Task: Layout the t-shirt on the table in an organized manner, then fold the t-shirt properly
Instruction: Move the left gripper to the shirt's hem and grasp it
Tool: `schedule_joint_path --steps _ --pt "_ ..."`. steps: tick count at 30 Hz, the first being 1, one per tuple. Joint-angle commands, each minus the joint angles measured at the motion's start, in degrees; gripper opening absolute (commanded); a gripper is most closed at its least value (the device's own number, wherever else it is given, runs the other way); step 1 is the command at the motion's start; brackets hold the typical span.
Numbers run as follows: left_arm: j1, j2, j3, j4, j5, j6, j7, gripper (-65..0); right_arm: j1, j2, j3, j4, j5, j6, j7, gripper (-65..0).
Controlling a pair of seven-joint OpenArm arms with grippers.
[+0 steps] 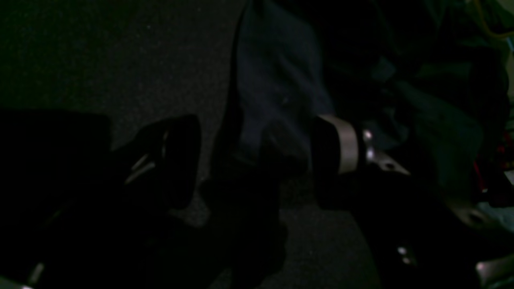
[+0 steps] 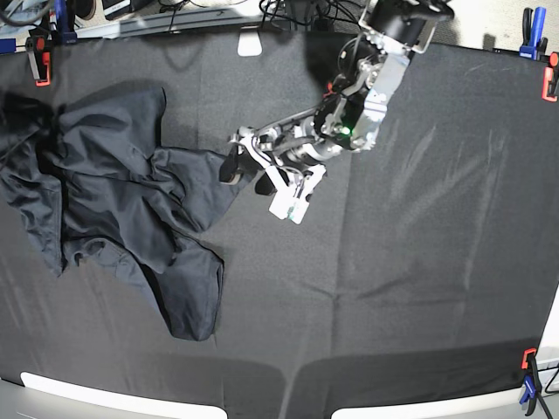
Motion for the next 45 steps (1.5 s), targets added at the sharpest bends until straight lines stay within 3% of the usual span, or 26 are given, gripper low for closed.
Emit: schedule_joint_path --steps 1,3,6,8,14,26,31,38,42,45 --pt "-0.66 0.48 0.07 0.48 0.07 -0.07 0.22 -24.4 0.63 1.42 0.52 0.90 0.22 0.46 1.09 -34.0" --pt "-0.63 0.46 0.07 0.48 -1.16 -1.29 1.92 -24.4 0.63 1.42 0.52 0.90 0.22 0.46 1.09 -34.0" --pt "-0.57 0.48 0.07 0.48 -6.01 -7.28 7.28 -27.5 0.63 1.42 0.52 0.90 0.22 0.46 1.11 -34.0" --pt "-0.50 0.48 0.07 0.48 -7.96 -10.75 7.10 -31.9 0.63 1.42 0.52 0.90 0.22 0.46 1.11 -34.0" --pt "-0.63 0.46 0.07 0.48 -7.82 -10.80 2.34 -46.5 0.63 1.42 0.52 0.90 0.22 0.46 1.11 -34.0" --pt "-0.61 0.44 0.07 0.48 -7.61 -10.80 0.11 -47.0 0.63 1.42 0.50 0.90 0.22 0.46 1.11 -34.0" --pt "-0.63 0.46 0.07 0.46 -4.17 -10.78 -4.59 -47.0 0.66 1.27 0.52 0.90 0.22 0.46 1.11 -34.0" --pt "-0.33 0.44 0.07 0.46 -2.71 -10.78 -4.52 -47.8 0.66 1.14 0.50 0.90 0.22 0.46 1.11 -34.0" --pt "-0.35 0.42 0.07 0.46 -1.11 -10.78 -4.55 -64.6 0.66 1.14 0.50 0.90 0.22 0.44 1.11 -34.0" --pt "-0.46 0.24 0.04 0.48 5.51 -10.78 -4.72 -65.0 0.66 1.14 0.50 0.90 0.22 0.46 1.11 -34.0"
